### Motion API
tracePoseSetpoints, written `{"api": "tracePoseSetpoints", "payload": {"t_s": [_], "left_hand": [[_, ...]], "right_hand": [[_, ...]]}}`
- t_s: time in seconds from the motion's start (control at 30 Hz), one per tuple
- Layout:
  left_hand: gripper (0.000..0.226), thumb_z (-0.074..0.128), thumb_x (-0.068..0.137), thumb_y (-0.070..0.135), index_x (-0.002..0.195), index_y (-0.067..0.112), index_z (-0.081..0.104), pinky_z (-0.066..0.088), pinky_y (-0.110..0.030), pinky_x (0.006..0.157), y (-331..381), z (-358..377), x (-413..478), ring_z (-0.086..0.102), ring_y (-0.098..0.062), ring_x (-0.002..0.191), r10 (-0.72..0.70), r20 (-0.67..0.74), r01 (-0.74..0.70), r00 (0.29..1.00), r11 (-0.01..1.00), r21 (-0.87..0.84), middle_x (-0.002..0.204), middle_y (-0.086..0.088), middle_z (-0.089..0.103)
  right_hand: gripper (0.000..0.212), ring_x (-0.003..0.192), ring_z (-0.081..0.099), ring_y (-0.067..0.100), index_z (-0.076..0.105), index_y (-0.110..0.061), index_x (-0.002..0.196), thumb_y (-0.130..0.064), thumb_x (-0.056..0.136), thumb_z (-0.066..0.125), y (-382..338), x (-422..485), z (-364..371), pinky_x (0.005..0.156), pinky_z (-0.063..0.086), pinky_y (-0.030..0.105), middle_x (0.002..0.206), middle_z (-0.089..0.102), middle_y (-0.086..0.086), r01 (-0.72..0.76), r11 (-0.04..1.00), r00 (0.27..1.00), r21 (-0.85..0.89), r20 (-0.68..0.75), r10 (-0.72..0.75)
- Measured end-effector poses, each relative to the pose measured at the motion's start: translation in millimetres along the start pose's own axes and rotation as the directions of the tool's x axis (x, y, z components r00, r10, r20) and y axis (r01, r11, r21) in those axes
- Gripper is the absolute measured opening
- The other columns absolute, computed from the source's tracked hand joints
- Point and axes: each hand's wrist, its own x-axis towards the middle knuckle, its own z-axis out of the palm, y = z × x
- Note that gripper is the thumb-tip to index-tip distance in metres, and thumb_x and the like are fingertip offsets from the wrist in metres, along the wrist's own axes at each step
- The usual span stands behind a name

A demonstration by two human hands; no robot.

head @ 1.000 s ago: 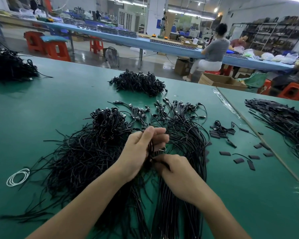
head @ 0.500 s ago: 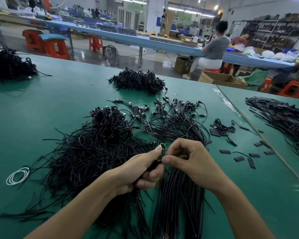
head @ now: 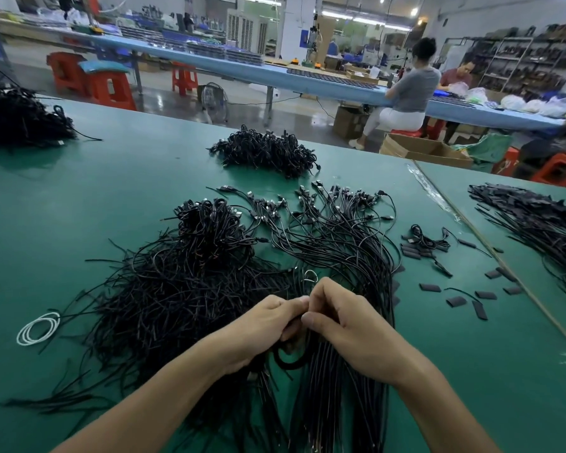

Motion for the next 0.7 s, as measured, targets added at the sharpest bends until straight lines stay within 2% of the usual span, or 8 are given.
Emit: {"api": "tracePoseSetpoints", "payload": {"t_s": [0.1, 0.17, 0.27, 0.37, 0.43, 0.5, 0.6, 0.7], "left_hand": [[0.043, 0.037, 0.099, 0.027, 0.076, 0.004, 0.065, 0.055, -0.033, 0.060, -0.4, -0.5, 1.2, 0.060, -0.020, 0.056, -0.109, 0.101, 0.136, 0.989, 0.941, -0.311, 0.065, -0.010, 0.058], [0.052, 0.033, 0.099, 0.040, 0.077, 0.012, 0.071, 0.056, -0.039, 0.063, -0.4, -2.4, 0.7, 0.065, -0.024, 0.063, -0.143, 0.249, 0.239, 0.958, 0.878, -0.415, 0.072, -0.010, 0.065], [0.065, 0.031, 0.095, 0.059, 0.069, 0.017, 0.073, 0.040, -0.020, 0.041, -3.5, -4.4, 2.4, 0.054, -0.018, 0.047, -0.210, 0.239, 0.287, 0.948, 0.888, -0.359, 0.065, -0.008, 0.061], [0.067, 0.036, 0.094, 0.069, 0.060, 0.021, 0.067, 0.023, -0.013, 0.032, -9.4, -6.0, 6.1, 0.032, -0.009, 0.032, -0.230, 0.041, 0.231, 0.972, 0.922, -0.312, 0.049, 0.000, 0.045], [0.064, 0.040, 0.093, 0.069, 0.056, 0.022, 0.062, 0.020, -0.012, 0.033, -14.0, -10.1, 7.0, 0.024, -0.008, 0.032, -0.200, -0.090, 0.165, 0.976, 0.939, -0.301, 0.046, 0.004, 0.036], [0.063, 0.042, 0.095, 0.065, 0.051, 0.022, 0.055, 0.017, -0.013, 0.034, -16.6, -15.6, 5.7, 0.020, -0.008, 0.034, -0.173, -0.173, 0.106, 0.970, 0.935, -0.338, 0.046, 0.004, 0.029], [0.062, 0.042, 0.097, 0.062, 0.048, 0.023, 0.042, 0.014, -0.013, 0.034, -14.9, -22.6, 2.3, 0.016, -0.008, 0.036, -0.179, -0.261, 0.066, 0.949, 0.918, -0.390, 0.048, 0.004, 0.023], [0.062, 0.044, 0.097, 0.061, 0.048, 0.023, 0.038, 0.014, -0.014, 0.034, -11.7, -26.5, 0.3, 0.017, -0.008, 0.036, -0.173, -0.304, 0.022, 0.937, 0.897, -0.441, 0.048, 0.004, 0.023]], "right_hand": [[0.024, 0.061, 0.048, 0.002, 0.047, -0.034, 0.081, -0.022, 0.097, 0.062, -3.3, 3.7, 8.8, 0.057, 0.041, 0.018, 0.069, 0.057, -0.015, 0.050, 0.997, 0.999, -0.057, -0.011, -0.050], [0.023, 0.068, 0.052, 0.004, 0.047, -0.031, 0.082, -0.021, 0.096, 0.062, -4.9, 9.0, 11.7, 0.061, 0.040, 0.014, 0.073, 0.057, -0.012, 0.106, 0.986, 0.992, -0.128, -0.057, -0.114], [0.022, 0.070, 0.057, 0.004, 0.051, -0.031, 0.082, -0.020, 0.094, 0.065, -4.8, 20.5, 11.5, 0.062, 0.042, 0.014, 0.074, 0.059, -0.011, 0.113, 0.983, 0.988, -0.147, -0.084, -0.127], [0.018, 0.059, 0.064, 0.011, 0.062, -0.025, 0.078, -0.032, 0.094, 0.065, 0.0, 33.8, 8.8, 0.057, 0.049, 0.021, 0.070, 0.068, -0.003, 0.044, 0.989, 0.997, 0.139, -0.069, -0.035], [0.042, 0.062, 0.064, 0.015, 0.069, -0.021, 0.079, -0.052, 0.099, 0.049, 10.1, 45.6, 7.1, 0.057, 0.048, 0.023, 0.073, 0.072, 0.001, -0.082, 0.918, 0.985, 0.388, -0.110, 0.134], [0.054, 0.062, 0.063, 0.012, 0.071, -0.015, 0.086, -0.052, 0.103, 0.036, 23.4, 60.0, 10.0, 0.055, 0.045, 0.023, 0.076, 0.072, 0.002, -0.211, 0.817, 0.925, 0.536, -0.161, 0.344], [0.025, 0.069, 0.060, 0.010, 0.073, -0.018, 0.102, -0.025, 0.103, 0.049, 42.1, 81.2, 25.5, 0.062, 0.047, 0.021, 0.085, 0.069, -0.002, -0.326, 0.937, 0.907, 0.126, -0.238, 0.348], [0.029, 0.107, 0.052, 0.018, 0.065, -0.029, 0.126, -0.024, 0.098, 0.057, 47.4, 95.3, 43.2, 0.095, 0.045, 0.028, 0.114, 0.057, -0.002, -0.191, 0.919, 0.981, -0.346, -0.093, 0.169]]}}
